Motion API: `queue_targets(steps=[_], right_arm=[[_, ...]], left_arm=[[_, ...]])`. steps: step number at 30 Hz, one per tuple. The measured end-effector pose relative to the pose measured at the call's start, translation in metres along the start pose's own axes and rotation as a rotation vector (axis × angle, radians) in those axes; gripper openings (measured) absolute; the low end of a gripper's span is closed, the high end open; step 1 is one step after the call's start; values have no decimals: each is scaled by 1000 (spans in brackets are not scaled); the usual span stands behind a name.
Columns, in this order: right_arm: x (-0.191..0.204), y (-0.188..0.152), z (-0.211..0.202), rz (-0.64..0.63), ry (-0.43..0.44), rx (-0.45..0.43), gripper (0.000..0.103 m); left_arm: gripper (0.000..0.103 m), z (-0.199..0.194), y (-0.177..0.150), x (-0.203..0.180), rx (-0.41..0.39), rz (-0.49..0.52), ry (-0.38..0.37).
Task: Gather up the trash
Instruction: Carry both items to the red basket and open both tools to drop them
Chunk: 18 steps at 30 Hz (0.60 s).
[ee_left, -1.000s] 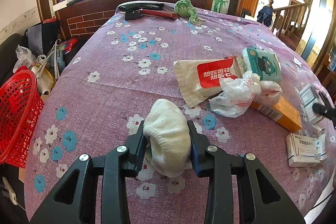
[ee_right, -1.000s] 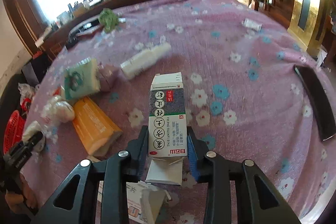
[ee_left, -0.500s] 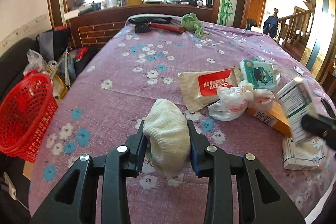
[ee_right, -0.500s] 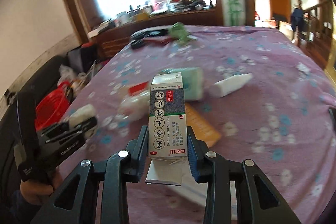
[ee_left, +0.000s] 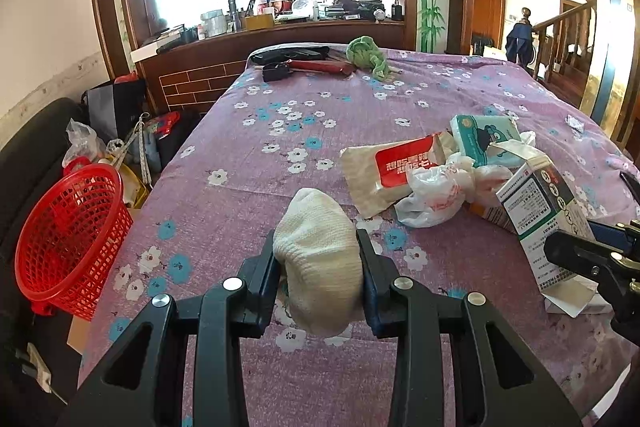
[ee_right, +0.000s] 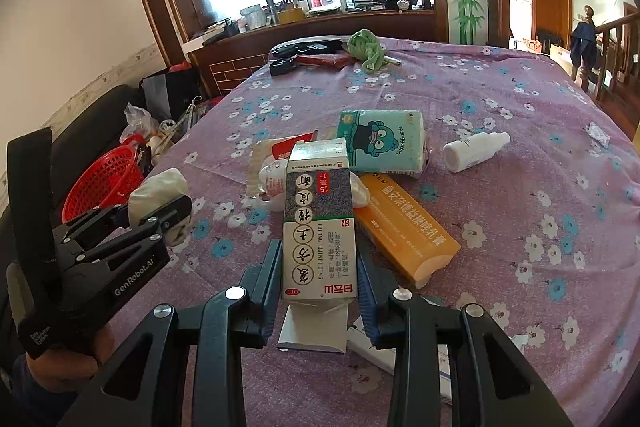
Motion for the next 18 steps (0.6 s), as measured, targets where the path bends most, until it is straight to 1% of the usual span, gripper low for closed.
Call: queue_targets(steps=[18], right_arm=[[4, -3, -1, -13, 10, 7, 37]], left_arm=[[34, 0, -1, 0, 5, 10, 11]])
Point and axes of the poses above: each gripper's, at about its wrist camera, not at the fingertips, and z roughly the way its jaws point, x to its left, y to its top, the point moved 4 cm from there along z, roughly the way its jaws point, and after that the axes turned 3 degrees about y, right-handed, at the moved point
